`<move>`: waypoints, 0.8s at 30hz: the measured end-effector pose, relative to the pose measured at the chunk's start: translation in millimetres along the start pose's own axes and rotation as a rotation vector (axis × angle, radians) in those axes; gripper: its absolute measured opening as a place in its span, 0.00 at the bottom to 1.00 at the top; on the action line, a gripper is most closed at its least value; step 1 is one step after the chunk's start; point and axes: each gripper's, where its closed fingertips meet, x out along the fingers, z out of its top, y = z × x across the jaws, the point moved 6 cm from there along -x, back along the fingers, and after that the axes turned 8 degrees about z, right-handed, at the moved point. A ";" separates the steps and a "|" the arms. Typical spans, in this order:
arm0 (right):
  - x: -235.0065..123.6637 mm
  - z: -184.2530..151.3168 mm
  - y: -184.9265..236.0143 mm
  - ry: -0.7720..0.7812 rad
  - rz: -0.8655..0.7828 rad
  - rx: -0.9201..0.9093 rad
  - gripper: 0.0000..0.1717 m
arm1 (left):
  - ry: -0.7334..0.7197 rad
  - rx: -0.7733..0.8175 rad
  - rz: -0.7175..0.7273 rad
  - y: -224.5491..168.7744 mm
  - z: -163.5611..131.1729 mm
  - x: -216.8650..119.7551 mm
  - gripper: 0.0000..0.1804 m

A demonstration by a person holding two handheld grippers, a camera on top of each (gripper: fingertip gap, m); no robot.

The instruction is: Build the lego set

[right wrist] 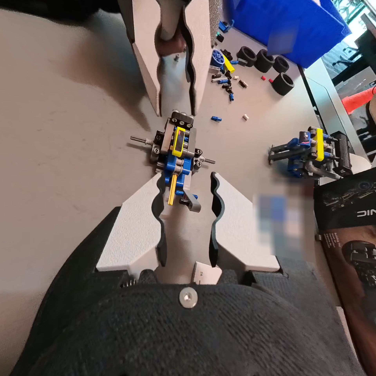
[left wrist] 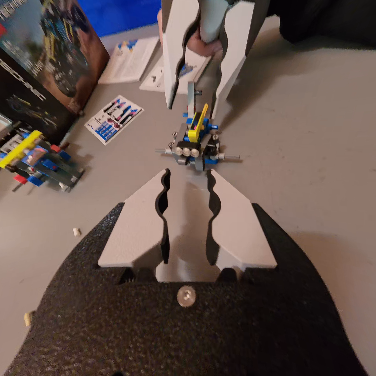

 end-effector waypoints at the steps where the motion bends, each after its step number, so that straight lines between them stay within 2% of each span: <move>1: 0.0 -0.5 -0.7 0.000 -0.005 0.001 0.25 | 0.035 0.001 -0.002 -1.5 -1.9 -0.5 0.18; 4: -1.9 -0.9 -2.2 -0.004 -0.016 0.010 0.25 | 0.110 0.013 0.048 -6.2 -3.1 -0.2 0.15; 8: -3.1 -1.3 -3.2 -0.005 -0.024 0.021 0.25 | 0.190 -0.050 0.189 -18.8 -3.5 1.9 0.11; 12: -2.8 0.9 -1.4 -0.012 -0.006 0.029 0.27 | 0.235 -0.090 0.282 -37.7 -2.2 5.6 0.11; 19: -1.5 -1.1 -0.5 -0.013 0.004 0.047 0.28 | 0.212 -0.207 0.443 -35.1 14.0 14.9 0.12; 24: 2.5 -3.1 0.7 -0.013 0.022 0.056 0.28 | 0.203 -0.267 0.485 -33.0 17.1 15.5 0.04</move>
